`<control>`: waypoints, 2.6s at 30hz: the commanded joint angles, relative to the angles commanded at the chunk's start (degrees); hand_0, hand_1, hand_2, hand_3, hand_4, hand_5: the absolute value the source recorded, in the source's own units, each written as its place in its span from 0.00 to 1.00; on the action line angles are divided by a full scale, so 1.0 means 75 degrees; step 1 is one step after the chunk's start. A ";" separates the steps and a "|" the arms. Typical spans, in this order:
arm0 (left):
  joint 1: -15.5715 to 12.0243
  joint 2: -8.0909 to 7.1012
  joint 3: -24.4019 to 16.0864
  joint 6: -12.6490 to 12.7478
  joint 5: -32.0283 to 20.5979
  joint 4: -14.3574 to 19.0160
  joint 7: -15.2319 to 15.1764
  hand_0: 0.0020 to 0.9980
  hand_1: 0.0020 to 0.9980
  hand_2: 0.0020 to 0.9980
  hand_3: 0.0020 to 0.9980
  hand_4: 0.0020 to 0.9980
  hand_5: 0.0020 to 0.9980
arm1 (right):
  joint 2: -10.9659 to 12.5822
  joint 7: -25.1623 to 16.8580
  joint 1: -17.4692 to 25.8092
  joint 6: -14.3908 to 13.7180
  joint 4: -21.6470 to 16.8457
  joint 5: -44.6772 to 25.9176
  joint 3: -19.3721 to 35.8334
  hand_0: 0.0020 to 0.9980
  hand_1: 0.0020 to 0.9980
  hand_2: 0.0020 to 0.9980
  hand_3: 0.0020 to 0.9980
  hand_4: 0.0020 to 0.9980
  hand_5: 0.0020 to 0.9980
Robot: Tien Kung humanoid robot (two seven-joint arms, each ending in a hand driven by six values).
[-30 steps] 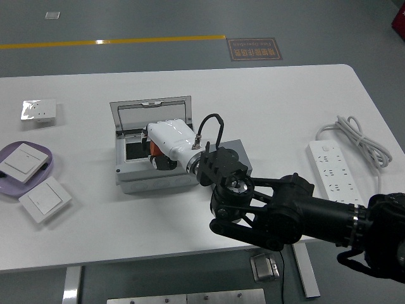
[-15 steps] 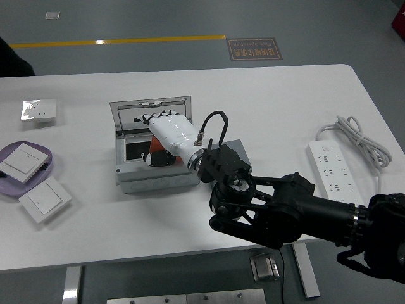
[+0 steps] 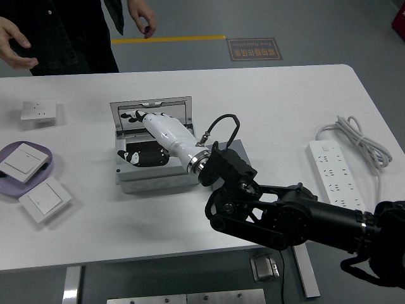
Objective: Pick up the cylinder from the cube,place it in the box,flap close box
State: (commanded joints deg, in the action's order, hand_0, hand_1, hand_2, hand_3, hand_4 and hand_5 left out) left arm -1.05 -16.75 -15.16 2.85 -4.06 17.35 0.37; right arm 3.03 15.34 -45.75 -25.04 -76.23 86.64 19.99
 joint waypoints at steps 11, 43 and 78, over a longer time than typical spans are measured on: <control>0.0049 -0.0048 0.0028 0.0003 -0.0015 -0.0010 -0.0007 0.62 0.66 0.65 0.69 0.76 0.24 | 0.0659 -0.0274 -0.0749 0.0064 -0.0311 -0.1652 0.0583 0.85 0.74 0.73 0.78 0.73 0.35; 0.0131 -0.0107 0.0059 0.0006 -0.0075 -0.0017 -0.0018 0.62 0.66 0.65 0.69 0.76 0.24 | 0.0714 -0.1072 -0.1389 0.0431 0.1321 -0.3035 -0.0638 0.77 0.69 0.68 0.75 0.68 0.32; -0.0135 0.0030 0.0051 -0.0008 -0.0269 -0.0033 -0.0011 0.62 0.66 0.65 0.69 0.75 0.23 | 0.2132 -0.1440 0.1159 0.0677 -0.0847 -0.2404 0.2507 0.74 0.68 0.69 0.76 0.67 0.32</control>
State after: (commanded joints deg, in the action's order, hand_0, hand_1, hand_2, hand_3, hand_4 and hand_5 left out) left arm -2.06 -16.52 -14.77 2.79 -6.08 17.10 0.28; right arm 19.02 4.54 -37.06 -19.97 -82.58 68.61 38.79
